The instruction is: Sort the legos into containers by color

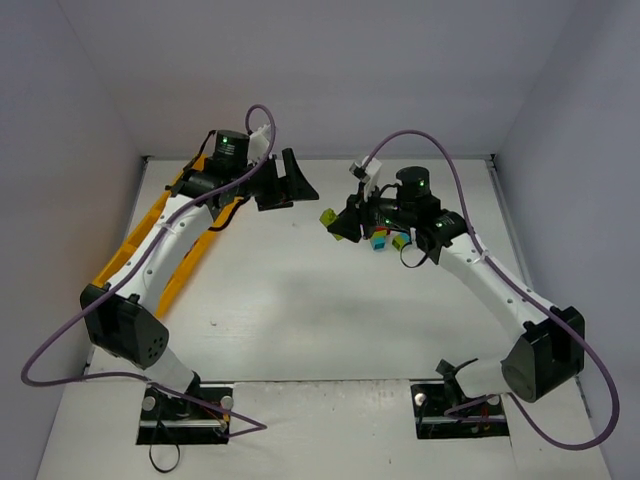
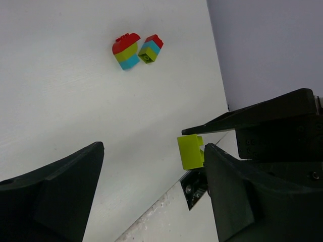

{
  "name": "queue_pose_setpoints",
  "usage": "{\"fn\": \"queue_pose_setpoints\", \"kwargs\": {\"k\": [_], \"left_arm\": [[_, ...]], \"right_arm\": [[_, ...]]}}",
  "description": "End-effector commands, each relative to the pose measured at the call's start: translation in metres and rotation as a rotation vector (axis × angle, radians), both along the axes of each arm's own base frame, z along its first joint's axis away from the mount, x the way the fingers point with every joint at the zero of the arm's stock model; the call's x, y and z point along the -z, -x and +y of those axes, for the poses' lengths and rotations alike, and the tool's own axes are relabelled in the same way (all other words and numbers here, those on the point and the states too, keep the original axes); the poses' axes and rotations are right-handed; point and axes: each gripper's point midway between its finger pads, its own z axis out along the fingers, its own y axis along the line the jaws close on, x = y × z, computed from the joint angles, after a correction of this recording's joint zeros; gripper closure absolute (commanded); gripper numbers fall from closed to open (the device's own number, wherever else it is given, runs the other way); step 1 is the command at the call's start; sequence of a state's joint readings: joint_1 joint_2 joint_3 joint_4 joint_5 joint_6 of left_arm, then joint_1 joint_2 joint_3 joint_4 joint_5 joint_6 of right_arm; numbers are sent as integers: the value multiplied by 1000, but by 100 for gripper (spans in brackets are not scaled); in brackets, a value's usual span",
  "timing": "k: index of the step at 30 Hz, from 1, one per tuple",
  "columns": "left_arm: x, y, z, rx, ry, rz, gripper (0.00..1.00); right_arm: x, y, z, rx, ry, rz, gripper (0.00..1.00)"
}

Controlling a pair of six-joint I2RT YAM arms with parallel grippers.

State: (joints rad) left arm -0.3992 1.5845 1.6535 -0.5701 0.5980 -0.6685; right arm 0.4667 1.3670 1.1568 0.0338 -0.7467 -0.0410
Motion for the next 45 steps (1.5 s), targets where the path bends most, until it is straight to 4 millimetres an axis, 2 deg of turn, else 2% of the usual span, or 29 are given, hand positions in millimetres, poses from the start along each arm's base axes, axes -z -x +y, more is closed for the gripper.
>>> {"fn": "queue_pose_setpoints", "kwargs": {"k": [1, 9, 16, 21, 24, 27, 28, 30, 32, 35, 37, 40, 43, 45], "left_arm": [[-51, 10, -17, 71, 120, -118, 28], [-52, 20, -35, 133, 167, -127, 30], [-29, 12, -37, 99, 108, -122, 40], [-17, 12, -45, 103, 83, -118, 45], [-14, 11, -49, 106, 88, -113, 54], [-14, 13, -51, 113, 99, -111, 74], [-14, 14, -51, 119, 107, -111, 86], [-11, 15, -51, 120, 108, -108, 99], [-9, 16, -49, 114, 100, -109, 100], [-2, 16, -41, 81, 71, -112, 100], [2, 14, -30, 45, 34, -125, 100], [3, 12, -11, -5, -4, -140, 100], [5, 8, 0, -34, -11, -138, 100], [8, 8, 7, -50, -22, -136, 100]], "right_arm": [[-33, -12, 9, -11, -37, -122, 100], [-33, -14, 16, -20, -35, -118, 100], [-38, -16, 19, -25, -46, -124, 100], [-40, -16, 21, -28, -51, -122, 100], [-39, -15, 22, -33, -52, -122, 100], [-39, -16, 22, -31, -51, -122, 100], [-38, -16, 23, -30, -49, -120, 100], [-37, -16, 22, -26, -48, -121, 100], [-37, -17, 22, -20, -45, -120, 100], [-35, -18, 22, -17, -43, -117, 57], [-32, -19, 22, -12, -40, -104, 37], [-26, -20, 21, -1, -34, -88, 29], [-19, -23, 22, 6, -26, -70, 34], [-17, -24, 23, 10, -25, -64, 31]]}}
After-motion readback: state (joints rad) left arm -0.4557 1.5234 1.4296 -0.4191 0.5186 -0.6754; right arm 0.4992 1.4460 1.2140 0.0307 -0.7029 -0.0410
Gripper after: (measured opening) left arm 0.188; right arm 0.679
